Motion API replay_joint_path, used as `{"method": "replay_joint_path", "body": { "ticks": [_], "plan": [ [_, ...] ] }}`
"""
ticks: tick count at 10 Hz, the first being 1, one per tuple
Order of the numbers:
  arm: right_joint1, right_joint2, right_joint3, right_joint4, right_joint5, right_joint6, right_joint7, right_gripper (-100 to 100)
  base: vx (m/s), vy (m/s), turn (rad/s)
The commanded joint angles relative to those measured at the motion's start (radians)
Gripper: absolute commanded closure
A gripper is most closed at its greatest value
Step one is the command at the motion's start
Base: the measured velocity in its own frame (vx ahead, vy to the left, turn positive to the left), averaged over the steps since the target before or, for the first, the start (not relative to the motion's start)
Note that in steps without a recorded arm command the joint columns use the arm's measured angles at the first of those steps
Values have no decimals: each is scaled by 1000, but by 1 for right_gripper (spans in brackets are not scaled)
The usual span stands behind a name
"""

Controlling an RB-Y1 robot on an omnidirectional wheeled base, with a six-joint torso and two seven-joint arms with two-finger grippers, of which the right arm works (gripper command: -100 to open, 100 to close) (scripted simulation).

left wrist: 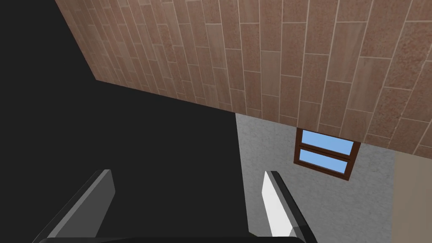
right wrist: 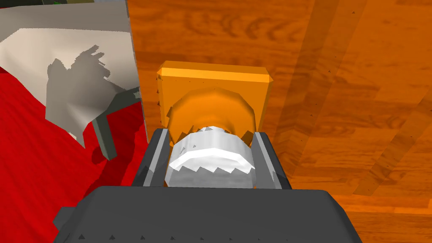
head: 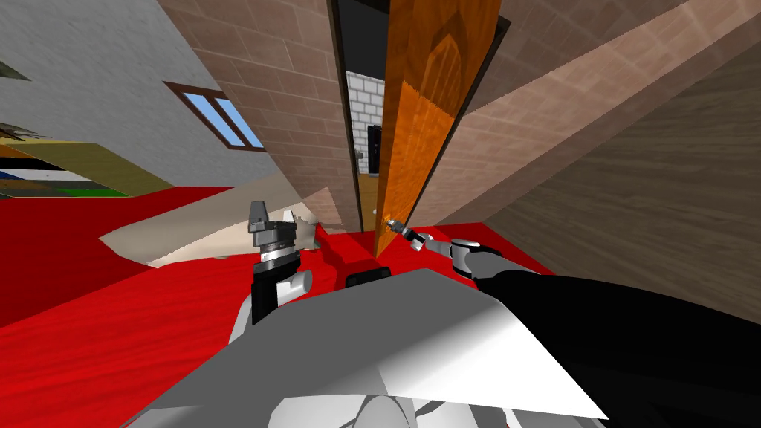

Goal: Pull the door open

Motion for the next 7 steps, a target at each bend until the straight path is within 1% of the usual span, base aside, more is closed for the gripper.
{"method": "replay_joint_path", "body": {
  "ticks": [1,4,6,7],
  "plan": [
    [1,-4,21,16,8,-26,-21,100,-161,-172,168],
    [-7,-15,47,47,17,-69,-54,100,-165,-180,156],
    [-12,-22,62,66,22,-95,-75,100,-102,-199,169],
    [-11,-19,56,62,20,-84,-67,100,-58,-89,52]
  ]
}}
